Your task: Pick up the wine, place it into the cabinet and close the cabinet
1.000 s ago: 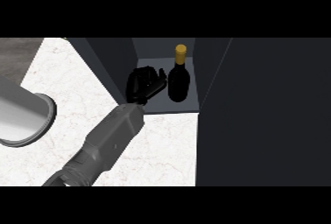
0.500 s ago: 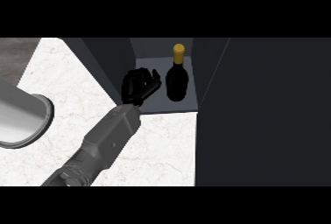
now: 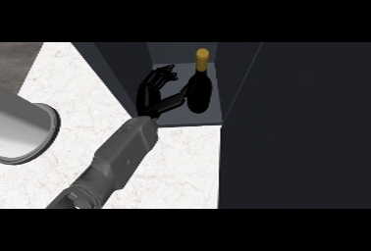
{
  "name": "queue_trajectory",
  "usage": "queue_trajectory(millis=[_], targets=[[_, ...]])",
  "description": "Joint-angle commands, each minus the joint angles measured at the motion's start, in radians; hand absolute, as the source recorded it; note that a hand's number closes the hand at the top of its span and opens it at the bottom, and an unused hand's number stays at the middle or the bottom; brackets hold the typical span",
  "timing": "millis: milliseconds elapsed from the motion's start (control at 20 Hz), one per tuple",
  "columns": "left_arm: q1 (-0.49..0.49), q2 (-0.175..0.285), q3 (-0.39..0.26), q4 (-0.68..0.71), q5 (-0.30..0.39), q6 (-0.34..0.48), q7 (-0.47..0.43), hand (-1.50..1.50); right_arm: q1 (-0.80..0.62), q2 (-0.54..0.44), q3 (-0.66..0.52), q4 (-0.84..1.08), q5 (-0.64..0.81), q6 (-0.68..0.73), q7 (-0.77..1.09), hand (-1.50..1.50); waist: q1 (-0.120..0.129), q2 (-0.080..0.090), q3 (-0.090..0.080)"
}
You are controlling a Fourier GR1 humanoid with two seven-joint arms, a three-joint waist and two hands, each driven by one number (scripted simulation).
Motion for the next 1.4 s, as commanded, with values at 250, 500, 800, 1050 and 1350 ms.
queue_trajectory(millis=[250, 500, 800, 1050, 1350], targets=[[0.023, 0.037, 0.007, -0.11, -0.02, 0.062, -0.032, -1.5, 0.057, 0.014, 0.04, -0.048, 0.033, -0.002, 0.015, -1.5, 0.059, -0.035, 0.013], [0.169, 0.034, -0.073, -0.233, -0.069, 0.069, -0.064, -1.5, 0.04, -0.019, -0.024, -0.067, -0.022, -0.003, 0.044, -1.5, 0.076, -0.039, 0.013], [0.293, 0.097, -0.167, -0.584, -0.129, 0.15, 0.087, -1.5, 0.02, 0.003, -0.002, -0.069, 0.015, -0.034, 0.053, -1.5, 0.09, -0.043, 0.014], [0.474, 0.206, -0.261, -0.936, -0.176, 0.196, 0.21, -1.5, 0.082, 0.018, 0.04, -0.111, 0.035, -0.011, 0.028, -1.5, 0.076, -0.039, 0.014], [0.615, 0.332, -0.303, -1.368, -0.22, 0.355, 0.36, -1.5, 0.032, 0.032, 0.066, -0.112, 0.036, -0.049, 0.086, -1.5, 0.069, -0.034, 0.013]])
